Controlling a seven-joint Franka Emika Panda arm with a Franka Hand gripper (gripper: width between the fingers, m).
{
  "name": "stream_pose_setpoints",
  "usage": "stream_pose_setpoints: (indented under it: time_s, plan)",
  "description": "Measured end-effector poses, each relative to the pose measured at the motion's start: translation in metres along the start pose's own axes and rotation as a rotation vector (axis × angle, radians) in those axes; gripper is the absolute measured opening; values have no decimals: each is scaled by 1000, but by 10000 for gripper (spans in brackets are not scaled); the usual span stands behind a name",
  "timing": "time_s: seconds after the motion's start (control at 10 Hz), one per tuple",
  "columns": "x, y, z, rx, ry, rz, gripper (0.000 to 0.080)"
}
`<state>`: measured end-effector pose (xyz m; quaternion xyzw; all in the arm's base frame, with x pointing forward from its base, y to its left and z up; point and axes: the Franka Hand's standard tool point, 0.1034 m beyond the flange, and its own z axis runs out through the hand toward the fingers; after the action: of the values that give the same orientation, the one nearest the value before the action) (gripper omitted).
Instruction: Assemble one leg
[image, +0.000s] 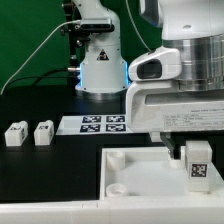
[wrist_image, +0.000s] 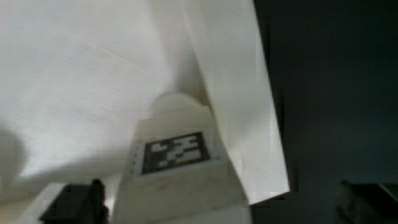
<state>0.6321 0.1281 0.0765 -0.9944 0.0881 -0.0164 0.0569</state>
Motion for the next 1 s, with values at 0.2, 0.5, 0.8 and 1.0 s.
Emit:
stream_pose_setpoints:
  time_s: [0.2,0.5,0.8,1.0]
  plan:
    - [0,2,0,1,0,3,367]
    - [2,6,0,1,0,325,312]
    - [4,12,2,68,-12,1055,309]
    - [0,6,8,91,-56,1469,296]
